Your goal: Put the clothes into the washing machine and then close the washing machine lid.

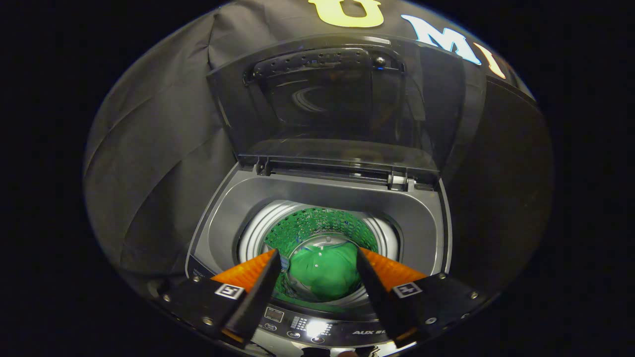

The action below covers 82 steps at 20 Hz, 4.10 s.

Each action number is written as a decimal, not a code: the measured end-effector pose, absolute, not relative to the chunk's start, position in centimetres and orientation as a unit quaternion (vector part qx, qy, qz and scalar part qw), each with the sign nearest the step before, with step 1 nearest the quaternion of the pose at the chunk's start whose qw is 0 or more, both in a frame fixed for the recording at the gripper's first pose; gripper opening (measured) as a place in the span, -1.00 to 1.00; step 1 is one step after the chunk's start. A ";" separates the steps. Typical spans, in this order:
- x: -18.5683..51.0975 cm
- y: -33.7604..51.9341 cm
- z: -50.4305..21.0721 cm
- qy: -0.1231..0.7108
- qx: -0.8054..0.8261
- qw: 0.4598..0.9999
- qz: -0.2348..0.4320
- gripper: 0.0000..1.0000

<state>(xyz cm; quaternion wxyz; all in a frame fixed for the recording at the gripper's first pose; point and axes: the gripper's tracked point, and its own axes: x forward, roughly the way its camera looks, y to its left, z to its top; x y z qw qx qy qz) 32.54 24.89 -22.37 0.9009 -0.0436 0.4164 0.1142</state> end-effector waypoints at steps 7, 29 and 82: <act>33.5 26.4 -18.0 0.343 -0.039 0.929 0.134 0.92; 45.2 29.0 3.4 0.090 -0.030 0.987 0.128 0.91; 45.2 32.3 -5.7 0.253 -0.010 0.962 0.098 0.90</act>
